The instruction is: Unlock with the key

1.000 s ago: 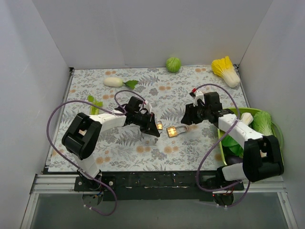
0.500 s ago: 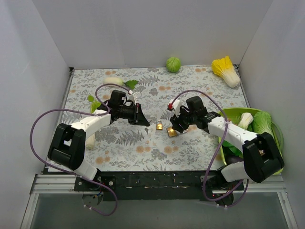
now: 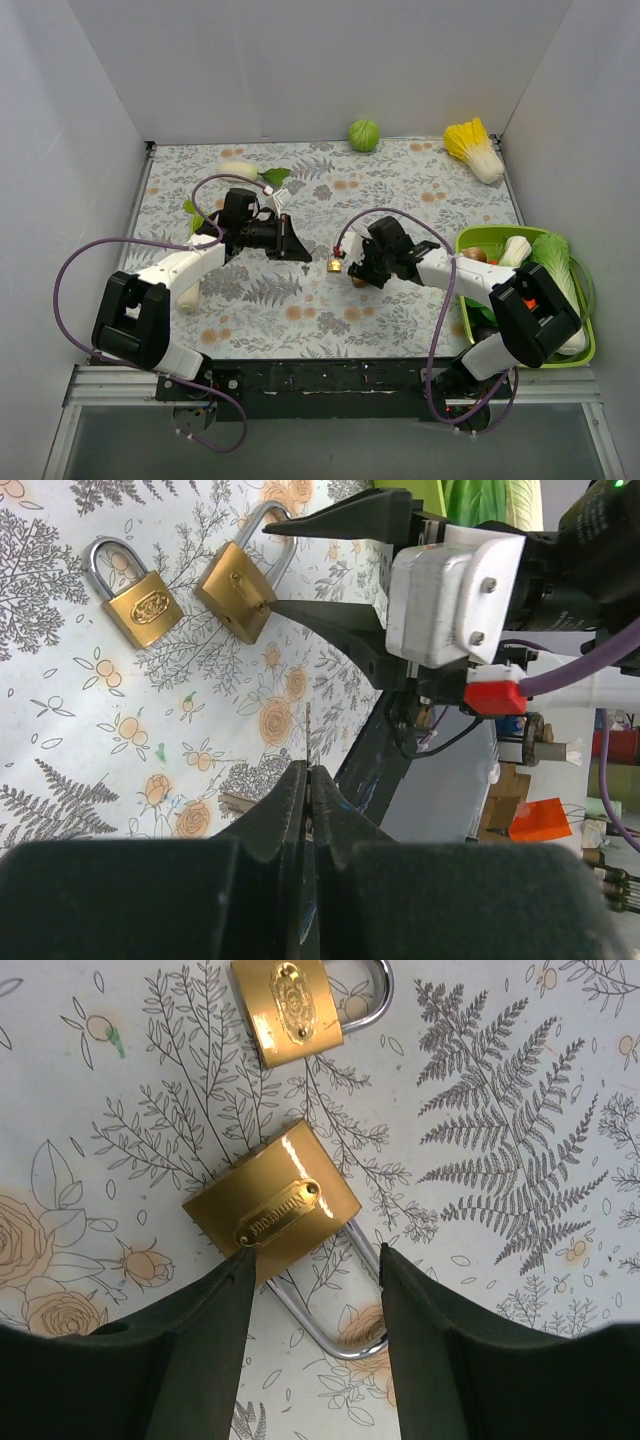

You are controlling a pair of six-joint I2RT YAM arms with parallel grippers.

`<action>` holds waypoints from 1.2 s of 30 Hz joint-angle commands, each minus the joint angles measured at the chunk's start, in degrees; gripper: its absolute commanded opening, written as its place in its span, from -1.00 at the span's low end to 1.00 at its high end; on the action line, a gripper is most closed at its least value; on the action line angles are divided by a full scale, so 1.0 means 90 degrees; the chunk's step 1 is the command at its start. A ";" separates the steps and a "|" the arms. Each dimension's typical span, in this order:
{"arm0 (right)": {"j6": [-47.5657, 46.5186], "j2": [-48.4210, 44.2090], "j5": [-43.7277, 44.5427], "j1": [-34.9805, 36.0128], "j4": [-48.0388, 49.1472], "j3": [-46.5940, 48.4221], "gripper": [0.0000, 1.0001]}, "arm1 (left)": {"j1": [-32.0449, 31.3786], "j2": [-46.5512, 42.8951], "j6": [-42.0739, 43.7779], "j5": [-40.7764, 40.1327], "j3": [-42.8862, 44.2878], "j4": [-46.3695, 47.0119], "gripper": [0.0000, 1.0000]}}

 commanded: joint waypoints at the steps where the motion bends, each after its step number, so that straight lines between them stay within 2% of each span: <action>1: -0.0317 -0.0222 0.0194 0.0080 -0.0427 0.0086 0.20 | 0.0042 -0.0296 -0.0056 0.0206 -0.0052 0.0156 -1.00; 14: -0.0610 0.0002 0.0252 0.0432 -0.0303 -0.0138 0.22 | 0.0033 -0.0267 -0.0056 0.0226 -0.0091 0.0165 -1.00; 23: -0.1049 0.1056 0.0115 0.0432 -0.0078 0.0652 0.23 | 0.0042 -0.0296 -0.0007 0.0226 -0.0101 0.0146 -1.00; 26: -0.1177 0.1300 -0.0002 0.0432 -0.0291 0.0848 0.23 | 0.0033 -0.0325 0.0022 0.0187 -0.0091 0.0107 -1.00; 32: -0.0894 0.1438 -0.0617 0.0480 -0.0458 0.1131 0.23 | 0.0071 -0.0374 0.0130 0.0012 -0.0062 -0.0010 -1.00; 36: -0.0787 0.1360 -0.0258 0.0491 -0.0195 0.1054 0.24 | 0.0169 -0.0423 0.0149 0.0011 -0.0100 -0.0030 -1.00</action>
